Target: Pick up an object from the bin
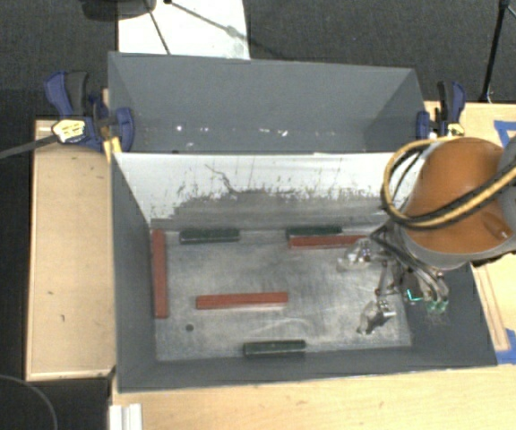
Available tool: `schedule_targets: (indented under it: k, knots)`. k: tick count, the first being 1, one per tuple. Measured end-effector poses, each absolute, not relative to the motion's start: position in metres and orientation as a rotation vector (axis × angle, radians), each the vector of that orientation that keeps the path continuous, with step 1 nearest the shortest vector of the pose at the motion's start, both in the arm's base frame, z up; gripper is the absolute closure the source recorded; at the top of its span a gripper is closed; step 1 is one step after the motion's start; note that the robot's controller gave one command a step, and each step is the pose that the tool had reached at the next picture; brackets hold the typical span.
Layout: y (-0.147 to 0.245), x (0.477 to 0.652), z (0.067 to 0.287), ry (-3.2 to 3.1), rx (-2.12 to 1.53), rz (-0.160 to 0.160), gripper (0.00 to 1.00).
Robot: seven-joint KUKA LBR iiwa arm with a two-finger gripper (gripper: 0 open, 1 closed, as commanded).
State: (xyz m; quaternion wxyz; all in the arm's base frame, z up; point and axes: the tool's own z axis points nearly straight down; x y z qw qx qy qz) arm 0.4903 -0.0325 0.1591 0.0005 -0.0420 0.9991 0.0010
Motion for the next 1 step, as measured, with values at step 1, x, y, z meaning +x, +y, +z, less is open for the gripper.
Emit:
schedule_targets:
  k: [1]
  knots:
    - [-0.0165,0.5020,0.1060,3.128,-0.159,-0.001,0.00]
